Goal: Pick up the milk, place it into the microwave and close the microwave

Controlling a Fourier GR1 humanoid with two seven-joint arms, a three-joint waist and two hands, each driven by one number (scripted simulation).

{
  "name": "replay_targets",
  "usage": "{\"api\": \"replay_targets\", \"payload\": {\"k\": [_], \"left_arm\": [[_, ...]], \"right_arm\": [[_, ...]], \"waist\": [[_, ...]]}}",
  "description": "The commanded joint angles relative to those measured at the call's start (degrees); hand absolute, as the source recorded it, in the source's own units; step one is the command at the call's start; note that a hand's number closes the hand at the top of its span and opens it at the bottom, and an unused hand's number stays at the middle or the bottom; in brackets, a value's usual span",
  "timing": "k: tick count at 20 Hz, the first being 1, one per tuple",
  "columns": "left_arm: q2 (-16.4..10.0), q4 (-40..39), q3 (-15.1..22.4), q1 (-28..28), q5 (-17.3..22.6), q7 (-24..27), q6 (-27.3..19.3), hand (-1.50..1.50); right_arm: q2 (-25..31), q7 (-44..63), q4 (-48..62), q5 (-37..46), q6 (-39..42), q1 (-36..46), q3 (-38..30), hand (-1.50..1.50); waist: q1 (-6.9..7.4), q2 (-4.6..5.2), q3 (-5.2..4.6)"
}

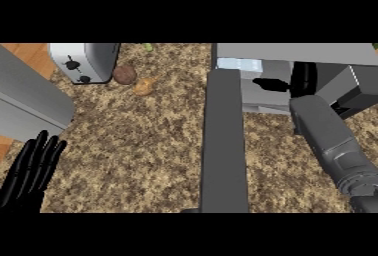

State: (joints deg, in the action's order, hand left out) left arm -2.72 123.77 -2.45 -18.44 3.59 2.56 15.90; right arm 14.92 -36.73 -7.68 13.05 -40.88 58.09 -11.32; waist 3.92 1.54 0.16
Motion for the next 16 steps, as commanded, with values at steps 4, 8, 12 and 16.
{"api": "replay_targets", "payload": {"k": [4,8,12,16], "left_arm": [[1.8,4.1,3.0,-2.3,-2.2,-2.1,-1.3,-1.5],[1.7,0.2,1.1,0.8,-1.9,-1.3,-1.9,-1.5],[2.6,3.1,3.0,-2.6,-2.1,-1.7,-1.6,-1.5],[2.2,3.6,2.6,-1.5,-1.7,-2.3,-1.2,-1.5]], "right_arm": [[2.4,-1.7,-0.4,-1.6,4.0,-0.2,-2.0,-1.5],[1.3,-4.9,-1.2,-3.7,11.0,-2.1,-3.7,-1.5],[2.9,-7.1,-2.5,-6.3,16.7,-4.0,-6.0,-1.5],[0.9,-6.8,-3.1,-6.4,19.2,-6.1,-5.3,-1.5]], "waist": [[-0.61,-0.42,-0.01],[-1.19,-0.44,-0.02],[-1.52,-0.65,-0.02],[-2.7,-1.13,-0.09]]}}
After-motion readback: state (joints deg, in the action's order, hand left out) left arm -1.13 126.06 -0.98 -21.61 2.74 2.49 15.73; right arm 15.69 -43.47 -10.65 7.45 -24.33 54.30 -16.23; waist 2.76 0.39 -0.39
